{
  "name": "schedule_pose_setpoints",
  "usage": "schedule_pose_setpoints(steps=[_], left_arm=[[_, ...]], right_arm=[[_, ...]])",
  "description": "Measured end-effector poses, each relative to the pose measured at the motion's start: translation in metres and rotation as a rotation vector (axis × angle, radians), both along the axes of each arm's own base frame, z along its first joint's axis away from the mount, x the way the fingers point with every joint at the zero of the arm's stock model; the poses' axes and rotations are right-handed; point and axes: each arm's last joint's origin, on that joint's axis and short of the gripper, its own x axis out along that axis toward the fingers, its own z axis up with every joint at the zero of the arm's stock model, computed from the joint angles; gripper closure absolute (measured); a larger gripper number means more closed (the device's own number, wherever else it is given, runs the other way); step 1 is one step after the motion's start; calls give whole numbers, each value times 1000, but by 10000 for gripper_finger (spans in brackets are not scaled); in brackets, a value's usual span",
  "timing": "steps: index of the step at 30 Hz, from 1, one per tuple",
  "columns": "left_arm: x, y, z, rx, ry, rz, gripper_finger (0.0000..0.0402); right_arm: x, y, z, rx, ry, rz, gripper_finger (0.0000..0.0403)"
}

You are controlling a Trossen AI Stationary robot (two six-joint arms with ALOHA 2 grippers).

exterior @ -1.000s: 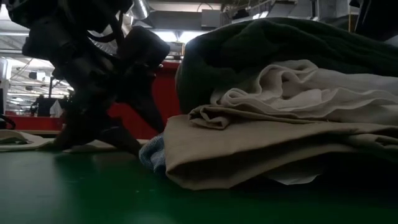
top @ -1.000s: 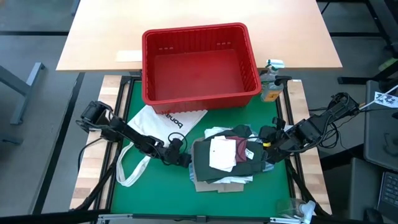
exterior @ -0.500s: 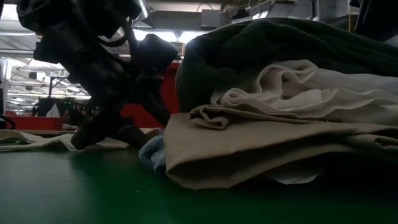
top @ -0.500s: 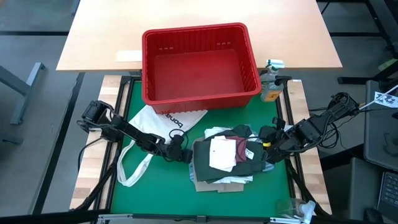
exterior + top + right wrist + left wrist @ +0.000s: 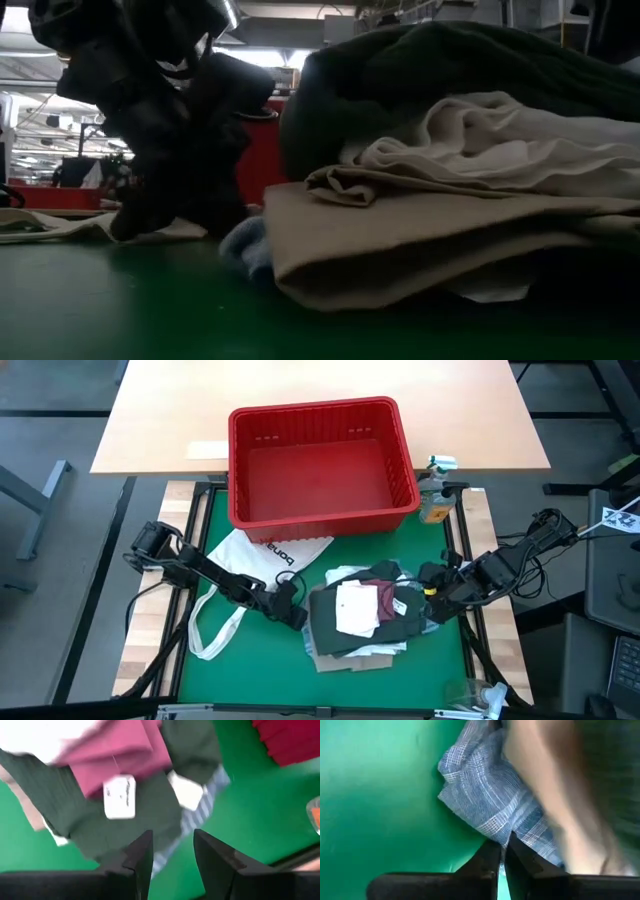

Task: Fold Laundry from Bin
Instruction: Put the folded clothes into the red bin

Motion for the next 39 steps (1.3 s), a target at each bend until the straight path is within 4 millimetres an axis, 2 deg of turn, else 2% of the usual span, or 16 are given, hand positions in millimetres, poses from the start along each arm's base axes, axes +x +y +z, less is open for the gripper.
schedule_pose_setpoints(steps=[6,11,16,20,27,33,39], left_arm=[[-8,-5,-5,-2,108,-90,397],[-14,-10,-6,14,151,-148,399],[-21,-10,0,10,201,-191,400],[-33,-7,9,9,267,-208,400],[-56,1,26,48,391,-190,401],[-57,2,27,59,398,-181,401],[-57,2,27,61,393,-177,401]], right_arm=[[-8,-5,-1,-7,60,-35,262],[-23,-15,-10,32,45,-175,262],[-35,-23,-43,35,92,-310,262],[-39,-24,-66,103,83,-347,262],[-28,-17,-108,205,-53,-401,262],[-14,-10,-145,329,-209,-449,262],[-10,-7,-169,374,-284,-451,262]])
